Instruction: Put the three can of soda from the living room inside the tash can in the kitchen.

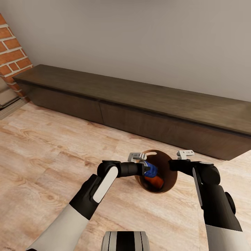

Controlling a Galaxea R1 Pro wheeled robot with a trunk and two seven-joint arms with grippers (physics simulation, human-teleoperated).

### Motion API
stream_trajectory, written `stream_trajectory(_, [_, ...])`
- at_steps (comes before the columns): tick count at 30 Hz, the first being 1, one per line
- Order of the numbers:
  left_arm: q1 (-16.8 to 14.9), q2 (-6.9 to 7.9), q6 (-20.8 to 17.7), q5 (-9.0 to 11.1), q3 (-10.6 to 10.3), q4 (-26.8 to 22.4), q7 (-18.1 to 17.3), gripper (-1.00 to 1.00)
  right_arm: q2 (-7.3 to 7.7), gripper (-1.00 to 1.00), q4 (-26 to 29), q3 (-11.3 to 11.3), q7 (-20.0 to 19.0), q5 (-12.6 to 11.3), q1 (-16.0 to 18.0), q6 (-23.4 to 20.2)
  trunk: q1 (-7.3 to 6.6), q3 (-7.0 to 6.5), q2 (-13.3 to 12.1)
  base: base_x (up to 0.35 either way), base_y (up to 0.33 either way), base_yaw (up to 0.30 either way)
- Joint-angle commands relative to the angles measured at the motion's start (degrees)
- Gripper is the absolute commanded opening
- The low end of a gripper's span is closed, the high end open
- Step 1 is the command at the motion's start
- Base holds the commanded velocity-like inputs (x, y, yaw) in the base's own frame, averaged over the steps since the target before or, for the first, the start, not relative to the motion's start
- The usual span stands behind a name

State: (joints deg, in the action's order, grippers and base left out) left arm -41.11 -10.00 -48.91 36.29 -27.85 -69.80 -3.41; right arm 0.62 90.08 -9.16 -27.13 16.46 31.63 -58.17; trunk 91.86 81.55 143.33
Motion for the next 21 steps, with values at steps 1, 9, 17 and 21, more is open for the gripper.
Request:
stream_trajectory(1, [-0.01,0.00,0.02,0.01,-0.07,0.10,0.03,-1.00,0.00,-1.00,0.01,0.02,-0.03,-1.08,0.01,-0.19,-0.01,0.00,0.00,0.000,0.000,0.000])
stream_trajectory(9, [-0.02,0.00,0.68,0.02,-0.19,1.57,0.07,1.00,0.00,-1.00,0.01,0.02,-0.19,-1.08,0.01,-0.19,-0.01,0.00,0.00,0.000,0.000,0.000])
stream_trajectory(17, [-1.21,0.00,1.95,0.06,-0.55,2.71,0.07,1.00,0.02,-1.00,0.01,0.02,-1.24,-1.08,0.01,-0.19,-0.01,0.00,0.00,0.000,0.000,0.000])
stream_trajectory(21, [-1.28,0.00,1.97,0.03,-0.65,2.64,0.07,1.00,0.07,-1.00,0.01,0.02,-1.25,-1.08,0.01,-0.19,-0.01,0.00,0.00,0.000,0.000,0.000])
